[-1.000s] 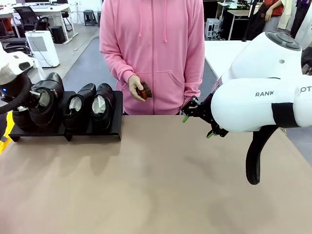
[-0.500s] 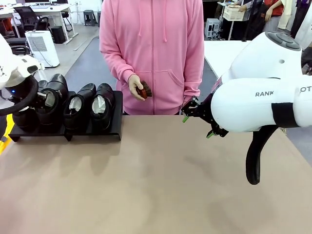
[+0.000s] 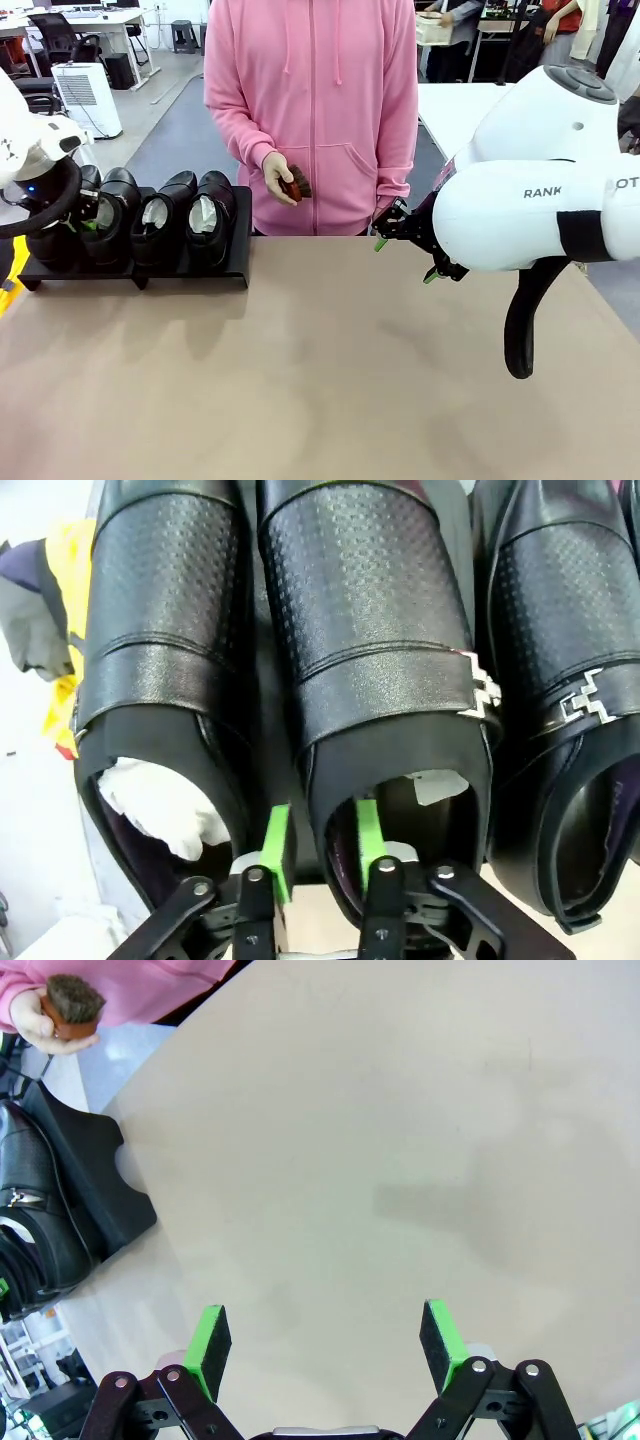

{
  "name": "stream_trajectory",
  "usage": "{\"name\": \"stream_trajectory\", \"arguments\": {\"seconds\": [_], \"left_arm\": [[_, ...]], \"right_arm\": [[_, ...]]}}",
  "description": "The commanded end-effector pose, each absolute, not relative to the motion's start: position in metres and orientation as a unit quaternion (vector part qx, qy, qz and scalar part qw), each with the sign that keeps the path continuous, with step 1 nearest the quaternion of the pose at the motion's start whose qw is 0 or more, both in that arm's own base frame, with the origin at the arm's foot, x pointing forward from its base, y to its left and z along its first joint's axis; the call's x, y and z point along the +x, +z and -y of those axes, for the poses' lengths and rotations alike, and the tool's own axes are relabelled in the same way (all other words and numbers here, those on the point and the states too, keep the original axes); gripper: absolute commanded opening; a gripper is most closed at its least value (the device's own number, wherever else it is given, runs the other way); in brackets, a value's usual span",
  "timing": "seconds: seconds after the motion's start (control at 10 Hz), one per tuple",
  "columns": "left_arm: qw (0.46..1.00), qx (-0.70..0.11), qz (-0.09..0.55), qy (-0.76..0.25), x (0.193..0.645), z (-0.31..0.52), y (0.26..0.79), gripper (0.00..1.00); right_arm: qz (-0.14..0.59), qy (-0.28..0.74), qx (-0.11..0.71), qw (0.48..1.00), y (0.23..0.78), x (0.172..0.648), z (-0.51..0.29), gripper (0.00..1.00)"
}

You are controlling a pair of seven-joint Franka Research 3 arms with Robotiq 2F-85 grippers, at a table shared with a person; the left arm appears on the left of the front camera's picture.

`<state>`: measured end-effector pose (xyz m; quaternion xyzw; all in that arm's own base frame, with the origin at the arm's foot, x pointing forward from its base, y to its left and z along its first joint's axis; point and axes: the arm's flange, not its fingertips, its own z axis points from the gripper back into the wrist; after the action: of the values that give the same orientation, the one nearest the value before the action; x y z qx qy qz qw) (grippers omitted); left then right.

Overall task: Organize the shoes by placing them on the stand.
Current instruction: Place the Shoe from the middle of the table onto the Shoes Stand.

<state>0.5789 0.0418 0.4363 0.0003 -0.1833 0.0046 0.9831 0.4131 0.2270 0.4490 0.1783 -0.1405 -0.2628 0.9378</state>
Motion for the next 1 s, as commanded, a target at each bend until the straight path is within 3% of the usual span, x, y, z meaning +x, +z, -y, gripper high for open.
{"name": "stream_trajectory", "arguments": {"seconds": [0.0,0.4,0.7,0.9], "left_arm": [[0.978,0.006,0.207,0.006,0.573,-0.037,0.445,0.83],[0.979,-0.004,0.200,-0.021,0.537,-0.031,0.485,0.83],[0.981,-0.001,0.195,0.015,0.513,-0.053,0.496,0.83],[0.979,-0.001,0.202,-0.004,0.533,-0.036,0.495,0.83]], "right_arm": [[0.142,-0.254,0.181,0.939,0.451,0.417,-0.227,1.00],[0.142,-0.254,0.181,0.939,0.451,0.417,-0.227,1.00],[0.142,-0.254,0.181,0.939,0.451,0.417,-0.227,1.00],[0.142,-0.254,0.181,0.939,0.451,0.417,-0.227,1.00]]}}
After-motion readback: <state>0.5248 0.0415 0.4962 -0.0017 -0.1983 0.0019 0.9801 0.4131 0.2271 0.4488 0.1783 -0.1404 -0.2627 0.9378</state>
